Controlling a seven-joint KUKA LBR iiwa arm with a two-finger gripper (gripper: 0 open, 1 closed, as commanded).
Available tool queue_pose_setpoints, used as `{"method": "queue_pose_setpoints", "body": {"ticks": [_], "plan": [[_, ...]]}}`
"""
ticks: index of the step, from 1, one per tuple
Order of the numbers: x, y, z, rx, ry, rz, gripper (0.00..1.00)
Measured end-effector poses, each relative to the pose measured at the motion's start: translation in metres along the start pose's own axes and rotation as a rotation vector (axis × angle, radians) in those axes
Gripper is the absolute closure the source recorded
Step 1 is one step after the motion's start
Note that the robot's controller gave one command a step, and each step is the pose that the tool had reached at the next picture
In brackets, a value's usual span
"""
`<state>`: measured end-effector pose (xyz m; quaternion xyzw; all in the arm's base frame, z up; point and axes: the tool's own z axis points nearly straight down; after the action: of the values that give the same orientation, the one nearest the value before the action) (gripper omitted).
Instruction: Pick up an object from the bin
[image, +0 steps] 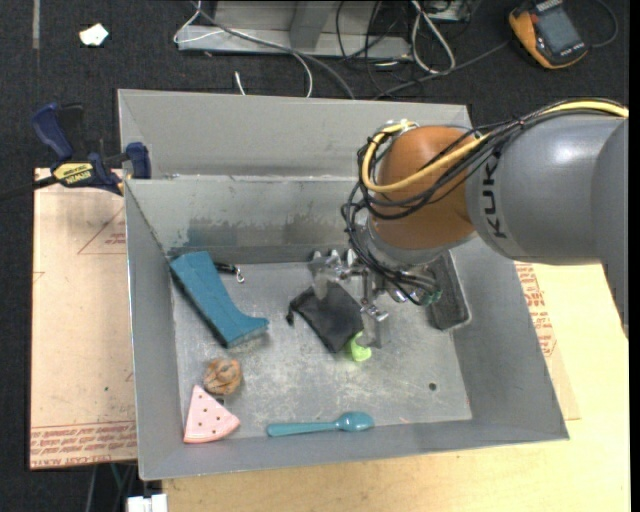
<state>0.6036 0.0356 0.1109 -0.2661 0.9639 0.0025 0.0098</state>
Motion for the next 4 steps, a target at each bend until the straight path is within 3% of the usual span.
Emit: {"method": "queue_pose_setpoints", "body": {"ticks": [1,2,3,4], "plan": [[-0.003,-0.008,0.012,0.001,-0.002,-0.154,0.0],[0.009,0.004,0.014,-0.001,-0.001,-0.144,1.0],[0.009,0.004,0.014,-0.001,-0.001,-0.143,1.0],[0.013,0.015,-0.048,-0.004,0.001,-0.195,1.0]]}}
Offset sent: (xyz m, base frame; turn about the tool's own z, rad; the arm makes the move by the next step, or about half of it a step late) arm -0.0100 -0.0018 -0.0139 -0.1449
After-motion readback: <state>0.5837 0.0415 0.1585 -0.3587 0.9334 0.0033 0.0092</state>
